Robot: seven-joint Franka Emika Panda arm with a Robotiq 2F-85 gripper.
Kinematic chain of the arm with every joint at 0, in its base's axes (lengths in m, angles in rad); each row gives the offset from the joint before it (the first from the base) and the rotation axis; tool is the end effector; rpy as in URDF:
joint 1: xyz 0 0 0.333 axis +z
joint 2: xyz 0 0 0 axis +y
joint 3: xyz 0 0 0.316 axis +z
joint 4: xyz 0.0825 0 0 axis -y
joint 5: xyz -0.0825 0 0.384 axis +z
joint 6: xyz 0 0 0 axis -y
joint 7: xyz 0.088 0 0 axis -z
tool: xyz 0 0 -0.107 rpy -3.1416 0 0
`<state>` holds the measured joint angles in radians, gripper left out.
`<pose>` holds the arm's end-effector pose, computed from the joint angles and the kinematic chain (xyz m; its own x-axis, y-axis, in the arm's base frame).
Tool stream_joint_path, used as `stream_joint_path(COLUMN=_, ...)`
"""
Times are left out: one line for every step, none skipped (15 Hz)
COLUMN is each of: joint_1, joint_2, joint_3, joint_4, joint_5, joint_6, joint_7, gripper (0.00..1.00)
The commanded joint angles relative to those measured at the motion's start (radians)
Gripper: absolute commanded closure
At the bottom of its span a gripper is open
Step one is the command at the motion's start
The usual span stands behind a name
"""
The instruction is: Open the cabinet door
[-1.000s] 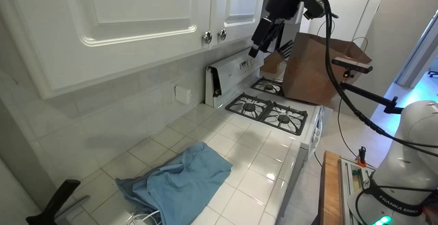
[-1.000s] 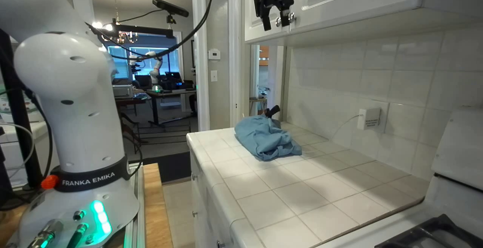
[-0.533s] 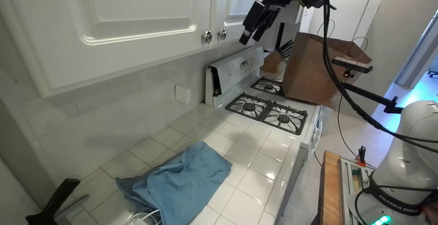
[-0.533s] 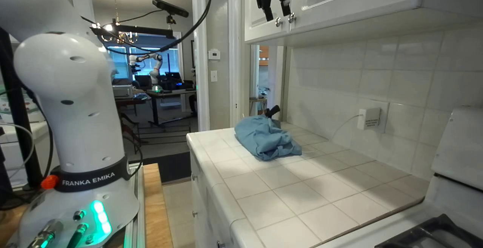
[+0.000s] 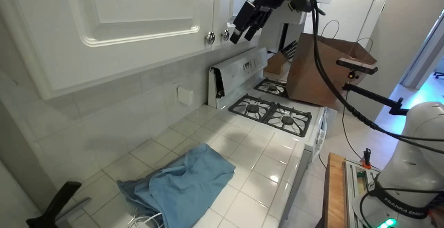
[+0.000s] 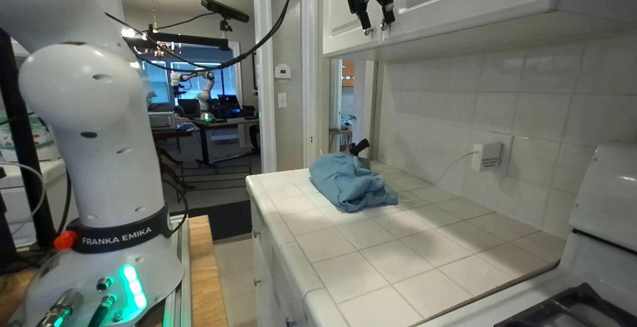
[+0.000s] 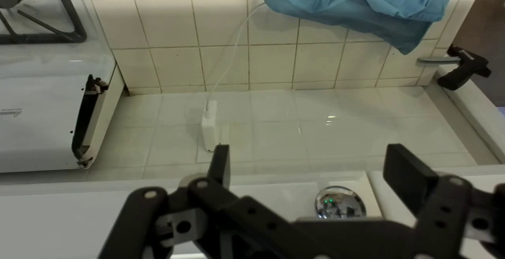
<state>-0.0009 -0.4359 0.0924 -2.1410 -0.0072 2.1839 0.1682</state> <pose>0.4583 0.0494 0.6292 0.8850 -0.0725 0.4600 -0.0654 -0.9974 -0.0314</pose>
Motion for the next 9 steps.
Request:
stream_joint_path(joint_1=0.002, joint_2=0.013, joint_3=0.008, joint_4=0.012, joint_5=-0.02, joint_6=-0.003, joint_7=0.011, gripper=0.0)
stream_joint_path(joint_1=0.001, joint_2=0.024, joint_3=0.018, joint_4=0.023, joint_5=-0.026, joint_6=-0.005, joint_7=0.026, gripper=0.0)
stream_joint_path(joint_1=-0.001, joint_2=0.032, joint_3=0.027, joint_4=0.028, joint_5=-0.034, joint_6=0.0, joint_7=0.039, gripper=0.0)
stream_joint_path(joint_1=0.0, joint_2=0.039, joint_3=0.036, joint_4=0.036, joint_5=-0.035, joint_6=-0.003, joint_7=0.049, gripper=0.0)
stream_joint_path(joint_1=-0.002, joint_2=0.044, joint_3=0.046, joint_4=0.039, joint_5=-0.043, joint_6=0.0, joint_7=0.062, gripper=0.0)
stream_joint_path(joint_1=-0.002, joint_2=0.049, joint_3=0.054, joint_4=0.042, joint_5=-0.046, joint_6=0.007, joint_7=0.076, gripper=0.0)
stream_joint_path(joint_1=-0.004, joint_2=0.053, joint_3=0.061, joint_4=0.045, joint_5=-0.056, joint_6=0.017, joint_7=0.09, gripper=0.0)
stream_joint_path(joint_1=-0.009, joint_2=0.055, joint_3=0.069, joint_4=0.049, joint_5=-0.071, joint_6=0.028, joint_7=0.107, gripper=0.0)
stream_joint_path(joint_1=-0.01, joint_2=0.057, joint_3=0.072, joint_4=0.053, joint_5=-0.079, joint_6=0.035, joint_7=0.119, gripper=0.0)
